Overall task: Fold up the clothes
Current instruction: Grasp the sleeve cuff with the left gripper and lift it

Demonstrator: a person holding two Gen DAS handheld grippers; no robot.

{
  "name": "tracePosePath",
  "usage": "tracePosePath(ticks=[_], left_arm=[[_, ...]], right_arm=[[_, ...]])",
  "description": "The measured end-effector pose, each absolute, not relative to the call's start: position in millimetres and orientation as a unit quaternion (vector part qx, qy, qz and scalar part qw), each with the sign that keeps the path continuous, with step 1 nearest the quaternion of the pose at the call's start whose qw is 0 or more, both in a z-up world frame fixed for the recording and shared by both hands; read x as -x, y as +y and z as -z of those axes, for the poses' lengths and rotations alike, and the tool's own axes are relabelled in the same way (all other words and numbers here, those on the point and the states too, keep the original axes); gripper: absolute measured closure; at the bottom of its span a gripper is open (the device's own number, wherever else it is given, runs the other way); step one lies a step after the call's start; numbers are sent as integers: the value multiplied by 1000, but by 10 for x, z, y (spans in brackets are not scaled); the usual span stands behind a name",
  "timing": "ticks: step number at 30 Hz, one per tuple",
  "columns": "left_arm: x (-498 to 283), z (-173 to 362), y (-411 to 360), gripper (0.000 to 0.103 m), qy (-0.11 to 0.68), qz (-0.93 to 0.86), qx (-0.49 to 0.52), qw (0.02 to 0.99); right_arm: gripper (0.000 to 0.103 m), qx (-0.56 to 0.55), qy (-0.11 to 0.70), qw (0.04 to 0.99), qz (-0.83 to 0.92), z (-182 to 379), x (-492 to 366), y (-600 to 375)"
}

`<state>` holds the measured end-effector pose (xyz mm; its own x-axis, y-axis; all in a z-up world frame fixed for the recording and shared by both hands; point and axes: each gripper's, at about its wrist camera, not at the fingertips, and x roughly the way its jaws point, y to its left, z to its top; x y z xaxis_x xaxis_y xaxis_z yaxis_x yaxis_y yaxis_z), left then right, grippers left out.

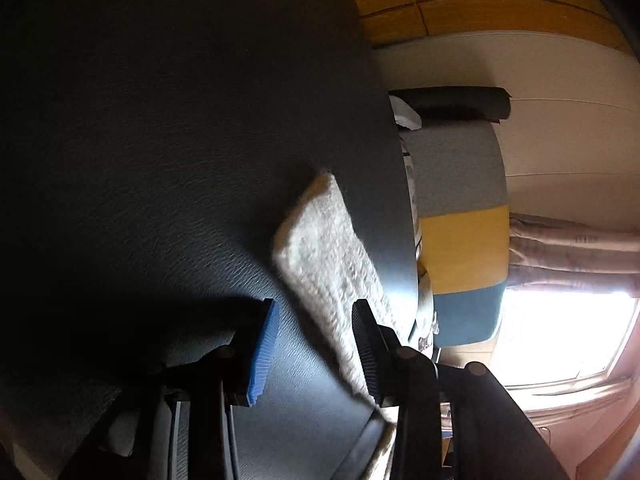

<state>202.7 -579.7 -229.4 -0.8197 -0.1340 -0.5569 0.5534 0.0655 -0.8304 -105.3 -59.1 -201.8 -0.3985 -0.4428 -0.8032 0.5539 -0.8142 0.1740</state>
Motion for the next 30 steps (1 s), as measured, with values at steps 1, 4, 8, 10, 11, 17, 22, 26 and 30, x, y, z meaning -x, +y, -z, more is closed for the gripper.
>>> tracePosePath(ticks=[1,4,8,10,11,17,22,26,30], left_arm=[[-1995,2306,-5825,65,685,662,-153,261],[-1886,2333,-5871,64,694,654,-148,263],[-1834,2380,-5953,64,707,641,-127,268],[-1807,2399,-5952,66,715,633,-114,273],[-1794,2412,-5960,67,719,630,-108,275],[-1740,2545,-5963,98,731,614,-83,288],[-1694,2390,-5929,99,709,645,-57,281],[-1427,2028,-5911,99,677,691,-47,247],[-914,1618,-5775,99,650,734,-53,189]], right_arm=[[0,-462,57,298,833,2021,1046,-581],[0,-462,60,298,833,2010,970,-575],[0,-464,67,300,831,2028,904,-602],[0,-466,71,300,829,2046,872,-610],[0,-467,71,300,828,2057,858,-612],[0,-471,79,296,827,2107,829,-582],[0,-470,80,290,830,2103,854,-551],[0,-472,64,285,832,2090,923,-512],[0,-481,12,280,830,2089,1036,-409]])
